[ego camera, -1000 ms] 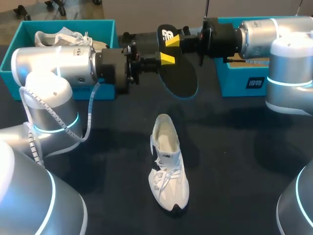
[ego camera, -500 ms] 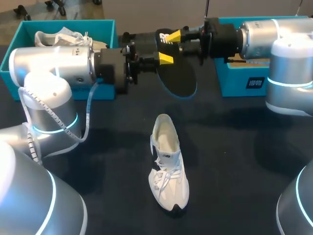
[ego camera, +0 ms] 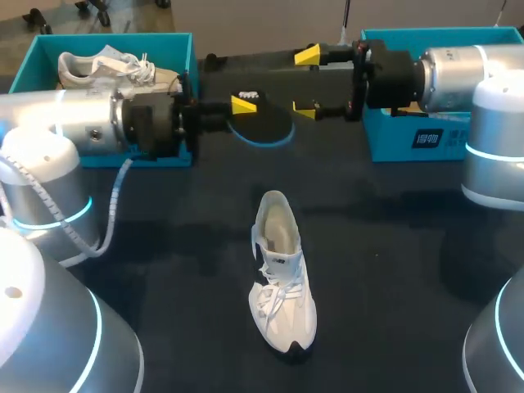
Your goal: Take the shoe out of the shoebox, open the shoe tongue, remove and reinsert the insole, then place the shoe into the shoebox
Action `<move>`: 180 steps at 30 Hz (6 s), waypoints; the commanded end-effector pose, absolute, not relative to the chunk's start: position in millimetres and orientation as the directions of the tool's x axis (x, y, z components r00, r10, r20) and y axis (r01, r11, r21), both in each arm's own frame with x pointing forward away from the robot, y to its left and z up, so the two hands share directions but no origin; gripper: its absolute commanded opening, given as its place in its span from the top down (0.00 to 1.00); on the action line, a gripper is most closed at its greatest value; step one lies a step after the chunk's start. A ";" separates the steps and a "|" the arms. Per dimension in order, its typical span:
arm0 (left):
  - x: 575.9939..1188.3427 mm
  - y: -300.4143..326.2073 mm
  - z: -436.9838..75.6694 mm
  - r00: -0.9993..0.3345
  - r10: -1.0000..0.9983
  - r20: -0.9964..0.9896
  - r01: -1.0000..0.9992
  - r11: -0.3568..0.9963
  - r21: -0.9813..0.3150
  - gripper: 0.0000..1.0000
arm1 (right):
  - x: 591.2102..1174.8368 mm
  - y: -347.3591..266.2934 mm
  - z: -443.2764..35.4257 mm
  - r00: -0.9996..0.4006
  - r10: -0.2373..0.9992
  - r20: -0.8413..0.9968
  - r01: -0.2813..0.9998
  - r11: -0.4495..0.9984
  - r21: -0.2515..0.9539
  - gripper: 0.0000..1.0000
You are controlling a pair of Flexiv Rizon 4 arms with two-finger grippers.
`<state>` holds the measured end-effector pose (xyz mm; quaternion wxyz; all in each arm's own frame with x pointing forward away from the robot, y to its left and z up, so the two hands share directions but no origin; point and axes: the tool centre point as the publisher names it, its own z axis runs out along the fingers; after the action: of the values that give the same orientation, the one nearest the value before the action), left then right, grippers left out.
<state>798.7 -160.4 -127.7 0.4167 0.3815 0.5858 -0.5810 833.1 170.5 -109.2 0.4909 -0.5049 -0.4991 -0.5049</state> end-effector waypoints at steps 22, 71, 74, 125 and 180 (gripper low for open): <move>787.7 -140.7 -129.1 -0.736 0.027 -0.677 0.677 0.048 -0.734 1.00 | 819.1 157.2 -107.5 -0.013 0.028 1.000 0.998 -0.061 0.015 0.00; 795.2 -131.0 -122.9 -0.690 0.221 0.689 -0.696 0.055 -0.716 1.00 | 819.1 157.2 -107.5 -0.013 0.028 1.000 0.998 -0.061 0.015 0.00; 795.2 -132.5 -127.1 -0.665 0.207 0.717 -0.723 0.061 -0.688 1.00 | 819.1 157.2 -107.5 -0.013 0.028 1.000 0.998 -0.061 0.015 0.00; 829.8 -159.4 -193.1 -0.069 0.047 0.996 -0.995 -0.071 -0.066 1.00 | 814.9 148.1 -75.0 -0.031 0.547 0.837 1.000 0.021 0.023 0.00; 829.8 -159.4 -193.1 -0.069 0.047 0.996 -0.995 -0.071 -0.066 1.00 | 782.6 263.6 -43.9 0.098 0.995 0.012 0.994 -0.097 -0.043 0.00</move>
<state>830.1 -160.0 -193.0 -0.4774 -0.4872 0.4858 -0.5466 778.5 256.0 -42.4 0.0616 -0.7392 -0.6695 -0.0402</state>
